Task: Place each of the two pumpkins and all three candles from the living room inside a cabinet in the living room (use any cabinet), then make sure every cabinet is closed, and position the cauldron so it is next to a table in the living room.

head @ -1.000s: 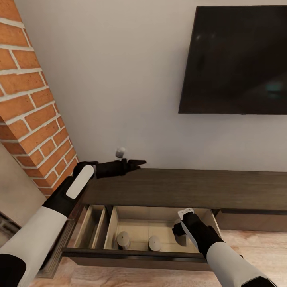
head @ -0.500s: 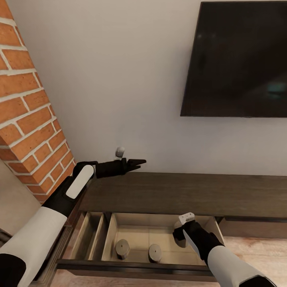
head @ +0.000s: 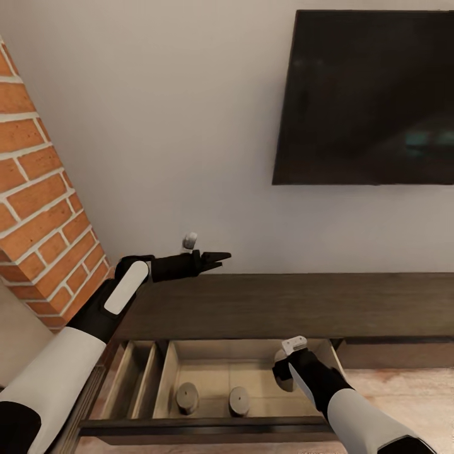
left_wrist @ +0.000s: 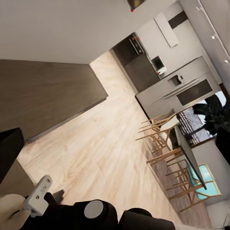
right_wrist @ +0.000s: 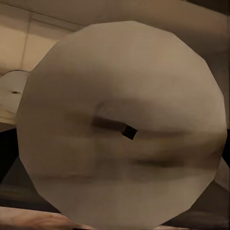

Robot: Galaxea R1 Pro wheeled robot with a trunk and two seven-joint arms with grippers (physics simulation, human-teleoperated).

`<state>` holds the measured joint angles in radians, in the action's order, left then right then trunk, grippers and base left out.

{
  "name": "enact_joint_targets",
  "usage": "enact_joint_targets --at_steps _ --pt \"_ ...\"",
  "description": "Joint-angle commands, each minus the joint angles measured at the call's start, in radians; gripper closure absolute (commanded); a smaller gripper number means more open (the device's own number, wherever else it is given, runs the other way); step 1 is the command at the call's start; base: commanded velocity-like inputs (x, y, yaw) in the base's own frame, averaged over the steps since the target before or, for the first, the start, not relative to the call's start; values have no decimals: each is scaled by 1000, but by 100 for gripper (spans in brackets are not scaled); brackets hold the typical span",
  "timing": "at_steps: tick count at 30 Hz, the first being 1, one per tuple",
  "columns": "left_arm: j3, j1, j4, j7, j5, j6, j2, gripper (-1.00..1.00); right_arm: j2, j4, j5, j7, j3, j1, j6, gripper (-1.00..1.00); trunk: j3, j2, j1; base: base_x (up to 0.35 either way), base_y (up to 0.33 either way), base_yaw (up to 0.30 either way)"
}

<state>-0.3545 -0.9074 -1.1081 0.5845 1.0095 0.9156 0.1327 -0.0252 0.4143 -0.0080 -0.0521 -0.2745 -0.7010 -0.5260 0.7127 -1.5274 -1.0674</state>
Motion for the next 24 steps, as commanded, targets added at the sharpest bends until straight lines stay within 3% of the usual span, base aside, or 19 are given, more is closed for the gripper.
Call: enact_joint_targets --at_steps 1,8,24 --pt "0 0 0 0 0 0 0 -100 0 0 1 0 0 0 0 100 -1 0 0 0 0 -213" --pt "0 0 0 0 0 0 1 -100 -2 0 0 0 0 0 -2 100 -7 0 0 0 0 -160" --pt "0 1 0 -2 0 -1 -1 -100 -4 -3 2 2 -1 0 2 100 14 0 0 0 0 -6"
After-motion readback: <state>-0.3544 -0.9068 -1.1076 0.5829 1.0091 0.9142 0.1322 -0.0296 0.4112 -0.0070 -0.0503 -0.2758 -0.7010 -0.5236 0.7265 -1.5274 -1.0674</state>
